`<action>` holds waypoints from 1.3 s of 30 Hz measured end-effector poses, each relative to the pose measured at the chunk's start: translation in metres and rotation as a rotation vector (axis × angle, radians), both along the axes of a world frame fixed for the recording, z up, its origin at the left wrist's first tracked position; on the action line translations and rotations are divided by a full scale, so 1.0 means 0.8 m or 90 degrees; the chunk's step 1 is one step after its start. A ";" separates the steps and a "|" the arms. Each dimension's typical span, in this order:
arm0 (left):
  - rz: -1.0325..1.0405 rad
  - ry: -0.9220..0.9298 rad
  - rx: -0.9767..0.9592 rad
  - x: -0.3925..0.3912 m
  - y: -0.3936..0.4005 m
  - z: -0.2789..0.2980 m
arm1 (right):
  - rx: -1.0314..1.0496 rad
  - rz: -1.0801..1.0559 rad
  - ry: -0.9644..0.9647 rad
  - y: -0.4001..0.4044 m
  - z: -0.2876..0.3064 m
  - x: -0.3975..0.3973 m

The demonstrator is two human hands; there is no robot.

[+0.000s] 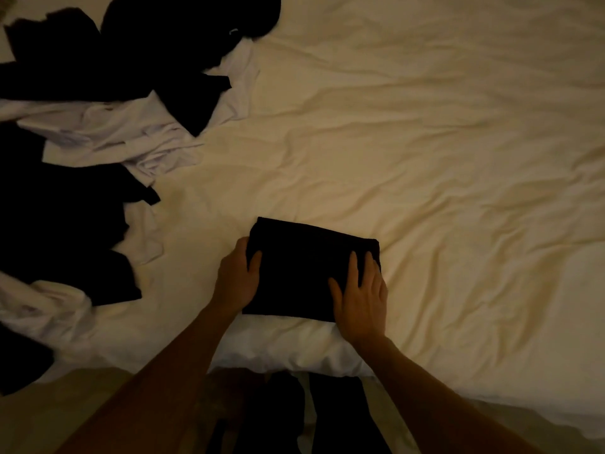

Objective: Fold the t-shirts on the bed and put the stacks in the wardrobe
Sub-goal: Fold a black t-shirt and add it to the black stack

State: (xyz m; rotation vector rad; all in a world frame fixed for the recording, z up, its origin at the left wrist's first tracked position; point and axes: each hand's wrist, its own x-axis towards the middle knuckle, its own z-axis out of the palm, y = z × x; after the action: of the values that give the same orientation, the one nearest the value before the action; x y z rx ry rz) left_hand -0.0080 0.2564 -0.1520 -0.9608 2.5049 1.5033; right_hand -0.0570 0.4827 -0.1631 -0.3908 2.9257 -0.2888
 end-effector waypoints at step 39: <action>0.095 -0.018 0.440 -0.067 0.065 0.098 | -0.552 -0.383 -0.271 0.102 0.142 -0.088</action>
State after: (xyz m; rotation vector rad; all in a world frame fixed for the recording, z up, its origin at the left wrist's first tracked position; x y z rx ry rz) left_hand -0.0618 0.3084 -0.0735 -1.0215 1.6869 2.1480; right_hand -0.1274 0.5642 -0.0495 0.4302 2.2695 -1.5069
